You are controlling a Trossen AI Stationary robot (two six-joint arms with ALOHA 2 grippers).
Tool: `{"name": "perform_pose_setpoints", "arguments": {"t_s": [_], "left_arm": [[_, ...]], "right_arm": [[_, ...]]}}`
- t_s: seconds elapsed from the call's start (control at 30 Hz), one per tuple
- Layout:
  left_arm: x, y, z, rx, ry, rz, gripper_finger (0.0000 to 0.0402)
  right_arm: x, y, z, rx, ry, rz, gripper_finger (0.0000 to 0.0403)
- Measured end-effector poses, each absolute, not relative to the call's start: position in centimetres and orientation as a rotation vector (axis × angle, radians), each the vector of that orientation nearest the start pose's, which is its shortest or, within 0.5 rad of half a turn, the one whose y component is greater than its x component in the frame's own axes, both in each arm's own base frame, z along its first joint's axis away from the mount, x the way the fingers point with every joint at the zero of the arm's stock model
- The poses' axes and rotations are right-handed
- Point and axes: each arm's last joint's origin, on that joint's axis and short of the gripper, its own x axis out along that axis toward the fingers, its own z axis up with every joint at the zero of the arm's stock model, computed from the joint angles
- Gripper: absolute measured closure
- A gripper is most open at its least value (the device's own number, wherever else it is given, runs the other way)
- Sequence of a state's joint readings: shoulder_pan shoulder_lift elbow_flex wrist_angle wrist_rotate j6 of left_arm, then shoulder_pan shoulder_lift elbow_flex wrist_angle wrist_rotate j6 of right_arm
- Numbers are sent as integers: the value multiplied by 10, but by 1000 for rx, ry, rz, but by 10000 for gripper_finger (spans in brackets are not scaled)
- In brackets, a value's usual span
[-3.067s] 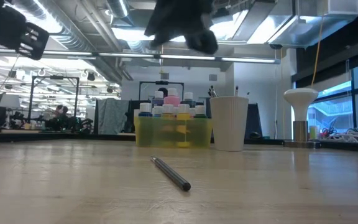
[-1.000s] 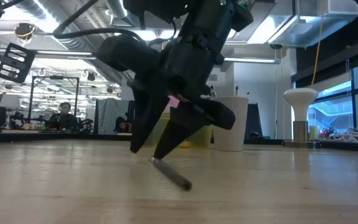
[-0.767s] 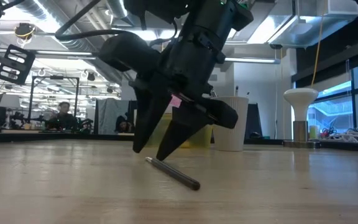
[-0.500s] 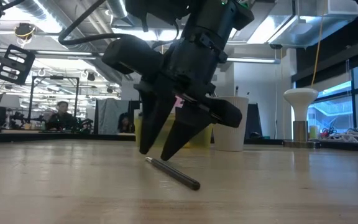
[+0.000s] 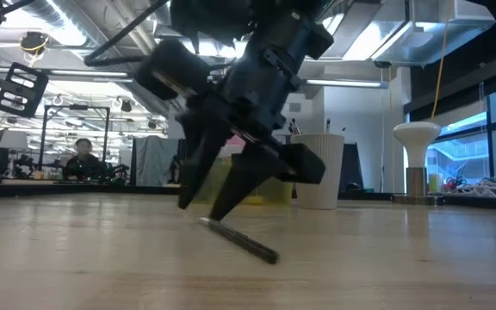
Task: Pick & Place Paint Supplies
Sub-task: Put the black paintbrush into the white cup
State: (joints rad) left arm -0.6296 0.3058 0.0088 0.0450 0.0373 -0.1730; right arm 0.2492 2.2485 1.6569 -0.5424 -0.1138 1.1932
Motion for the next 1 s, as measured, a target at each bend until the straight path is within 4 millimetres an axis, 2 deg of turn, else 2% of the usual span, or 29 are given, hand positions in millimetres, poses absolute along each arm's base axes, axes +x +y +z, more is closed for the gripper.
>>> {"name": "perform_pose_setpoints", "arguments": {"t_s": [0.17, 0.63, 0.8, 1.0], "left_arm": [[91, -67, 142, -125, 341, -626, 327], [91, -67, 142, -156, 349, -614, 327], [91, -67, 143, -175, 351, -612, 327], [91, -67, 143, -181, 350, -608, 327]], "right_arm": [[455, 117, 138, 1035, 1174, -257, 263], [459, 114, 141, 1041, 1137, -247, 263], [458, 113, 153, 994, 1099, -218, 263], [457, 119, 183, 866, 957, -154, 263]]}}
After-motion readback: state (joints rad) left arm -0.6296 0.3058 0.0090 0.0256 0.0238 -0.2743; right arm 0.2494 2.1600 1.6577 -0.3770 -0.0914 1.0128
